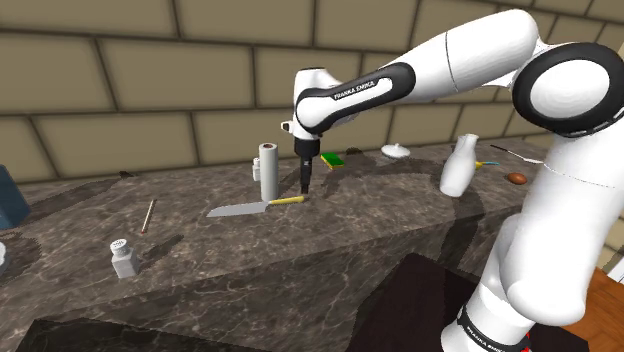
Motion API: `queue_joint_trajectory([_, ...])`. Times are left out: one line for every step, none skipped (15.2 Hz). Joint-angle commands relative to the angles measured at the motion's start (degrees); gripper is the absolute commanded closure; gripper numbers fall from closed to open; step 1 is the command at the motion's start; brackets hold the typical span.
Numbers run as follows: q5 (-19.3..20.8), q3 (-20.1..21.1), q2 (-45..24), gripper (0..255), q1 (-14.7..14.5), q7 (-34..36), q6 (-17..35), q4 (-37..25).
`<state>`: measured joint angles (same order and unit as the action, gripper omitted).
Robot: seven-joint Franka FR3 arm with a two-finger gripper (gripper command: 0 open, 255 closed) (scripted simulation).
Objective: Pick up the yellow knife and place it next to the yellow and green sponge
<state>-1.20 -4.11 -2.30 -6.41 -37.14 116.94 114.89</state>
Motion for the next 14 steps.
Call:
queue_joint_trajectory([-0.3,0.5,-4.0,0,-0.4,-2.6,0.7,-3.4])
queue_joint_trajectory([-0.4,0.7,-6.1,0,-0.5,-3.8,1.0,-5.4])
queue_joint_trajectory([-0.5,1.0,-8.2,0,-0.7,-5.0,1.1,-7.4])
queue_joint_trajectory([-0.6,1.3,-10.3,0,-0.8,-6.2,1.2,-9.4])
queue_joint_trajectory([-0.6,1.7,-12.4,0,-0.9,-7.3,1.2,-11.6])
queue_joint_trajectory([-0.6,2.0,-14.4,0,-1.1,-8.4,1.2,-13.8])
queue_joint_trajectory([-0.5,2.4,-16.5,0,-1.2,-9.4,1.1,-16.0])
queue_joint_trajectory([-0.4,2.8,-18.6,0,-1.4,-10.4,1.0,-18.3])
queue_joint_trajectory([-0.3,3.2,-20.7,0,-1.6,-11.4,0.8,-20.7])
queue_joint_trajectory([-0.2,3.6,-22.9,0,-1.8,-12.4,0.5,-23.2])
queue_joint_trajectory([0.0,4.0,-25.0,0,-2.0,-13.3,0.2,-25.8])
queue_joint_trajectory([0.1,4.2,-26.4,0,-2.1,-13.9,-0.1,-27.4])
queue_joint_trajectory([0.1,4.2,-26.7,0,-2.1,-13.9,0.6,-27.1])
queue_joint_trajectory([0.1,4.2,-26.9,0,-2.1,-13.9,1.2,-26.7])
